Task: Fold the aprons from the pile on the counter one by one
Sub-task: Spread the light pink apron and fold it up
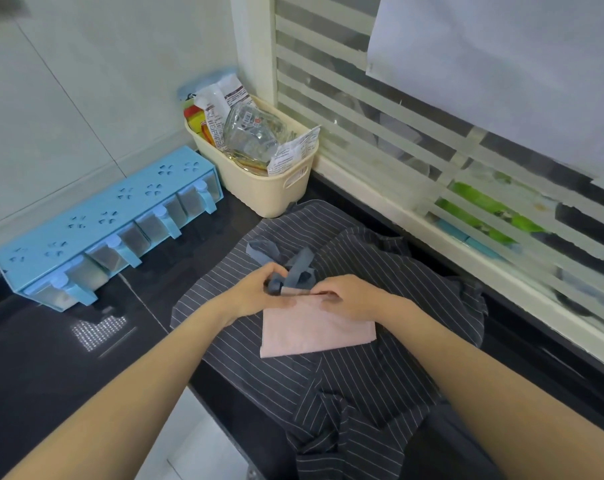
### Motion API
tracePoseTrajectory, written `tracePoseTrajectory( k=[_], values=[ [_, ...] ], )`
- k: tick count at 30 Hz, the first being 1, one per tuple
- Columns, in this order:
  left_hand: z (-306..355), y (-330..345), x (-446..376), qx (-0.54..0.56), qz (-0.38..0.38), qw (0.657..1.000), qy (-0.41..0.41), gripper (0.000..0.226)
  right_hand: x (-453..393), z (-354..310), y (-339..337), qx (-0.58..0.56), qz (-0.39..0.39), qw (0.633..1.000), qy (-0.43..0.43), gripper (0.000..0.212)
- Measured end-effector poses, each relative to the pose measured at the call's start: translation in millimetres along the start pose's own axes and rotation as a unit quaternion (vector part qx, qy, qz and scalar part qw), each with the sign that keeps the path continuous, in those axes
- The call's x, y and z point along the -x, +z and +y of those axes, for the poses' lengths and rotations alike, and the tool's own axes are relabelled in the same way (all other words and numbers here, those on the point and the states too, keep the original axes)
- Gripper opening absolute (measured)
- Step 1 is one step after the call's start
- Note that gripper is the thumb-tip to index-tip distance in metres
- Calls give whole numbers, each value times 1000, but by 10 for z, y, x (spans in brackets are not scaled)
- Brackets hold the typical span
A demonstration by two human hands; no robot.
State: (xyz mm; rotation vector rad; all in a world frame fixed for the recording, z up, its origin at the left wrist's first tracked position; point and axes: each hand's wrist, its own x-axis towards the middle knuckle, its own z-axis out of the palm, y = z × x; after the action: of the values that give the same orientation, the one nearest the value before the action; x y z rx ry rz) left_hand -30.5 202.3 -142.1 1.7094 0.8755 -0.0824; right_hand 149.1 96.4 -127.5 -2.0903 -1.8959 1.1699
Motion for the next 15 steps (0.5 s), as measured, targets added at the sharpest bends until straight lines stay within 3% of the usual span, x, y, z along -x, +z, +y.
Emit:
tracePoseTrajectory(
  k=[3,7,12,15],
  values=[
    [33,12,0,-66,-22,997,23,52,-121,-145,-98,-134,124,980,75,23],
    [95,65,57,-114,20,992,56,74,-422,-403,-98,-229,131,943,205,49],
    [74,116,115,-83,52,994,53,101,-495,-620,-191,-411,242,846,236,30],
    [112,129,128,-98,65,992,51,104,-376,-733,-375,-558,230,771,204,17]
  ],
)
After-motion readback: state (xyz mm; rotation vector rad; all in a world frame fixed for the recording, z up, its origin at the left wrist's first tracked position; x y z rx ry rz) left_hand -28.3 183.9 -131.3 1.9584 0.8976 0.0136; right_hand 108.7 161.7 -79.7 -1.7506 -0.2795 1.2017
